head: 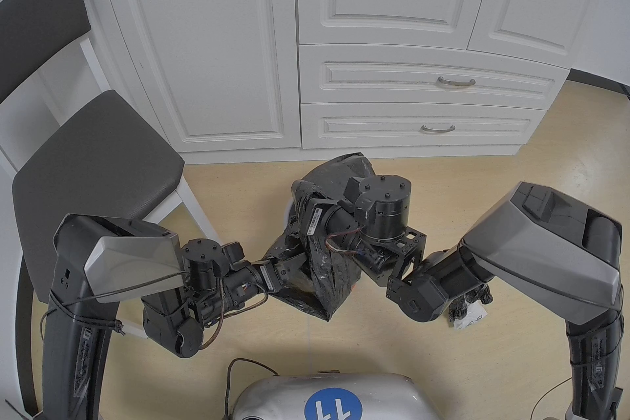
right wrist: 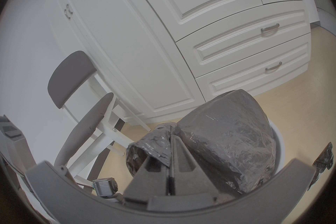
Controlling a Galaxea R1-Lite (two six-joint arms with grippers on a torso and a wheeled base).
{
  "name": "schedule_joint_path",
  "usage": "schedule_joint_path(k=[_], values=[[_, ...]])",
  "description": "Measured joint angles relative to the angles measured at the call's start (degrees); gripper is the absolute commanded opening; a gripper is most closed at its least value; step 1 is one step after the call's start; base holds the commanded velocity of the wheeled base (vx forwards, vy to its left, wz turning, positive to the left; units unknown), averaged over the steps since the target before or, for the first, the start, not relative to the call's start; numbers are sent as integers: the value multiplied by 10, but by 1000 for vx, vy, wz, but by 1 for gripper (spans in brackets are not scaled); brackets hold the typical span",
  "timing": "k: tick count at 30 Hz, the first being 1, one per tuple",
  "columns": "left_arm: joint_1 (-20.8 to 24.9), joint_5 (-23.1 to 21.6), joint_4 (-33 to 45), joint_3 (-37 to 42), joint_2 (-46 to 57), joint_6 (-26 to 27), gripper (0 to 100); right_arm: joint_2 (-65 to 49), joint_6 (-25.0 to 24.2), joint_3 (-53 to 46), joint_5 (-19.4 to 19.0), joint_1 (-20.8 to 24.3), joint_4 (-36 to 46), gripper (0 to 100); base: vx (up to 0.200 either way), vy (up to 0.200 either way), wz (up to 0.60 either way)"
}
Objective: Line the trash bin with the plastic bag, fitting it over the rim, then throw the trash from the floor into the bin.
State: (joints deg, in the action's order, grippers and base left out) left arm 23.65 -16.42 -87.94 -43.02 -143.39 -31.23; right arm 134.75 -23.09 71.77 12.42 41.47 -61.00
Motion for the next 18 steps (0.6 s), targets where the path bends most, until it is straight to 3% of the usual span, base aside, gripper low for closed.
schedule_joint_path(k=[5, 18], values=[[4, -13, 0, -15, -4, 0, 100, 1, -26, 17, -1, -11, 30, 0, 0, 0, 0], [10, -15, -1, -8, -6, 3, 100, 16, -33, 31, -2, -6, 30, 0, 0, 0, 0]])
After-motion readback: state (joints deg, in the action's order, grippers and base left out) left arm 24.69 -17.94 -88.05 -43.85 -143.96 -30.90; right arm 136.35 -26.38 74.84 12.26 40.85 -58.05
